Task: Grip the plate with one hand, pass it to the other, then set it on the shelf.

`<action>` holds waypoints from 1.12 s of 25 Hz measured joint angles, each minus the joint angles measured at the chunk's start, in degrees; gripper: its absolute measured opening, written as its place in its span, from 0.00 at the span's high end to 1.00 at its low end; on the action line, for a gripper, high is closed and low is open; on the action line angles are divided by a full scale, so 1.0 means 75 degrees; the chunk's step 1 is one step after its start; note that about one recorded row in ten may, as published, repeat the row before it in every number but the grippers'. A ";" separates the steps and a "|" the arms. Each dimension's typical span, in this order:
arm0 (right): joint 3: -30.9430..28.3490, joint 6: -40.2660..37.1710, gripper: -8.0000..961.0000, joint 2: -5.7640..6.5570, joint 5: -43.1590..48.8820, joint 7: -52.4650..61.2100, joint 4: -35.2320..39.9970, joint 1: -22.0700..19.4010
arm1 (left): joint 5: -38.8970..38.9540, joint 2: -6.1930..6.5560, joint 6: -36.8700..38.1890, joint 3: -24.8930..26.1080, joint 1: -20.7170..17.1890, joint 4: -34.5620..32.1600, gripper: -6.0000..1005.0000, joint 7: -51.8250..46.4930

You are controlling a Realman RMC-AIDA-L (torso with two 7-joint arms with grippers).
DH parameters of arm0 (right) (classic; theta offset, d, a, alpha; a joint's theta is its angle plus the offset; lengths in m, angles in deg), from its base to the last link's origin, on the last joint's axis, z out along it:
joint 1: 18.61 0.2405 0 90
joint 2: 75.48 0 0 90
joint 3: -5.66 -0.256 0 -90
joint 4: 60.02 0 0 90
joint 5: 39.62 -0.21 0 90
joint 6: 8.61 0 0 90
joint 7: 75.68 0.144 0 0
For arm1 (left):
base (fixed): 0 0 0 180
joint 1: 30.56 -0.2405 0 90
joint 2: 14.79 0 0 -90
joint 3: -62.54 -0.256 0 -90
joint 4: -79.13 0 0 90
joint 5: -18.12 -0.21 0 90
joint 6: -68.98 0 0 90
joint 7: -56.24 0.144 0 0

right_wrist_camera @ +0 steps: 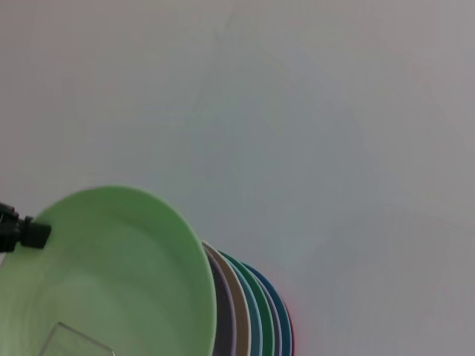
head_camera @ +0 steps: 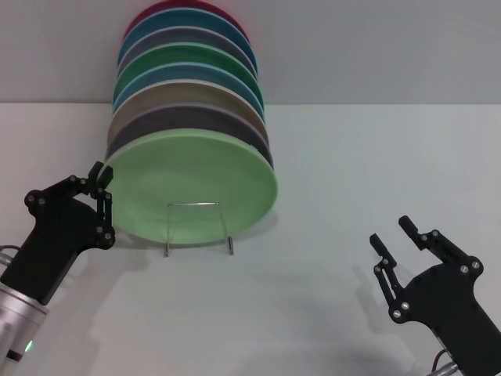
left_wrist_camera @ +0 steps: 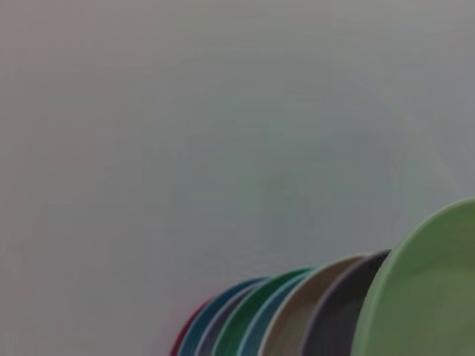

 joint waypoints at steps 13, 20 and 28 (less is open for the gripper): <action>0.0004 0.0010 0.63 -0.0002 0.0001 0.0000 0.0041 0.0039 | -0.0012 0.0023 -0.0247 -0.0073 0.0021 -0.0003 0.92 -0.0040; -0.0083 0.0015 0.63 -0.0001 -0.0003 0.0022 0.0109 0.0083 | 0.0017 0.0038 0.0475 -0.0027 -0.0185 0.0018 0.71 -0.0048; -0.0801 -0.0118 0.63 0.0014 -0.0617 0.1007 0.0243 0.0148 | 0.0039 0.0053 0.2809 0.0061 -0.1209 0.0143 0.45 -0.1100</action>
